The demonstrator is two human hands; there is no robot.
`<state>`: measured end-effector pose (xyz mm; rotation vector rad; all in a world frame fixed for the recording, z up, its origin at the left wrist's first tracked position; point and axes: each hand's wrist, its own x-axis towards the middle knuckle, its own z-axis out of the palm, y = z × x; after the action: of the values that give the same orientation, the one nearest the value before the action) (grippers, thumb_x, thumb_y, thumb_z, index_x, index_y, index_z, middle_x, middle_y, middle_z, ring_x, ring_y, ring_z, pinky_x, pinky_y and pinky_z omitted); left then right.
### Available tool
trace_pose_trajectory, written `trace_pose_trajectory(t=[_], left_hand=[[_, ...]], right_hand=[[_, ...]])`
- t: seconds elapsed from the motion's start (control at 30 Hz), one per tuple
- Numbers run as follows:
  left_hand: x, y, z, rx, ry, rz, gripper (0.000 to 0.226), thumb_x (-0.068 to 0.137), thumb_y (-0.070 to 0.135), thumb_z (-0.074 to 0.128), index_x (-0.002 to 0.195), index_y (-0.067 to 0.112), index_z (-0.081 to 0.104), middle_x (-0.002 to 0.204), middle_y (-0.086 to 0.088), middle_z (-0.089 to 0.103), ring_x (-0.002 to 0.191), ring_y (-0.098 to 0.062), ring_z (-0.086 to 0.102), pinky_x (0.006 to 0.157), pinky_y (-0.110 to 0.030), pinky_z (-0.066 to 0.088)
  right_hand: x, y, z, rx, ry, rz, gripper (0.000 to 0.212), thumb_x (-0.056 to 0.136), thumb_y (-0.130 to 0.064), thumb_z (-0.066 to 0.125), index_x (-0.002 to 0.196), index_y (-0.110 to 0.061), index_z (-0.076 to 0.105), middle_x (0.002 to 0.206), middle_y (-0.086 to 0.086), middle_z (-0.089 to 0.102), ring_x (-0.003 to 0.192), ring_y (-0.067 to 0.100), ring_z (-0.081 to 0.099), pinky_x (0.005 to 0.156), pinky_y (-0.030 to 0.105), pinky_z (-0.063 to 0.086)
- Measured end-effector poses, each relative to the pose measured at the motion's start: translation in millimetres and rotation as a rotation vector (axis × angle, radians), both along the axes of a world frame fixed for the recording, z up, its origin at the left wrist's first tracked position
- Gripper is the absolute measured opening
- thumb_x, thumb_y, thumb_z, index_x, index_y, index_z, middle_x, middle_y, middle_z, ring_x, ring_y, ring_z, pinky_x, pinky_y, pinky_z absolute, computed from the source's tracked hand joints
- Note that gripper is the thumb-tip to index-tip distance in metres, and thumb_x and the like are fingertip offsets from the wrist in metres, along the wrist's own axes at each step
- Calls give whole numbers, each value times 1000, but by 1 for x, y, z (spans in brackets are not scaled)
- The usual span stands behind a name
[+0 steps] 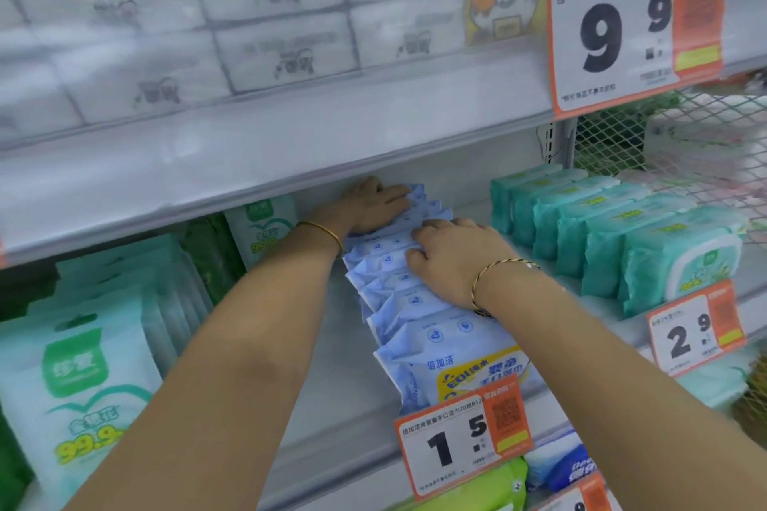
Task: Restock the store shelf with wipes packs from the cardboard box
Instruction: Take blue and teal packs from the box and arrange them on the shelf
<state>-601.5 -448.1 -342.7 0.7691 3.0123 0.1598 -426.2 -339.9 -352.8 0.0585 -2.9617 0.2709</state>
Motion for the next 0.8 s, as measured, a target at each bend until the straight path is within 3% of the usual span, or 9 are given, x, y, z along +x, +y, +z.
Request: trace_pose_trajectory(t=[0.07,0.2,0.33,0.53,0.67,0.73,0.8], left_hand=[[1,0,0,47,-40,-6,48,95,54,30,142,44,29,137,-8,33,128,-27,40,112,-38,29],[2,0,3,13,-42,-26,56,88,66,27,142,49,26,153,5,30,141,-22,29,117,-36,21],[6,1,4,28,-56,-46,66,76,74,22,139,54,27,154,16,28,142,-18,27,119,-38,17],[12,3,6,9,-93,-20,63,81,73,21,141,54,21,156,15,22,145,-22,18,120,-44,10],[13,2,3,52,-113,32,68,72,77,16,137,58,23,155,7,27,142,-26,23,118,-47,16],[21,0,3,172,-105,53,60,81,71,19,128,45,46,139,0,49,127,-26,43,109,-42,32],[43,0,7,441,-95,117,47,93,51,31,105,18,64,111,-8,65,105,-30,58,91,-37,43]], right_hand=[[0,-1,0,-2,1,-1,46,98,-37,26,135,-17,46,143,3,42,129,27,37,106,39,28],[1,-1,0,1,10,-6,45,98,-37,26,134,-16,46,142,3,43,128,27,38,106,39,28],[2,0,-1,1,28,-8,45,98,-37,27,133,-17,46,143,2,42,129,27,37,106,40,28],[0,-1,-3,18,41,-7,45,98,-37,25,135,-19,43,144,1,40,131,26,35,107,41,27],[-2,1,-4,36,24,-7,47,98,-37,24,139,-19,39,148,0,35,134,26,32,109,42,24],[-3,0,-2,45,2,2,48,99,-37,24,141,-18,37,150,1,33,136,26,31,110,43,23],[-3,2,3,25,-17,25,49,99,-40,26,142,-18,36,151,3,31,137,28,31,110,43,25]])
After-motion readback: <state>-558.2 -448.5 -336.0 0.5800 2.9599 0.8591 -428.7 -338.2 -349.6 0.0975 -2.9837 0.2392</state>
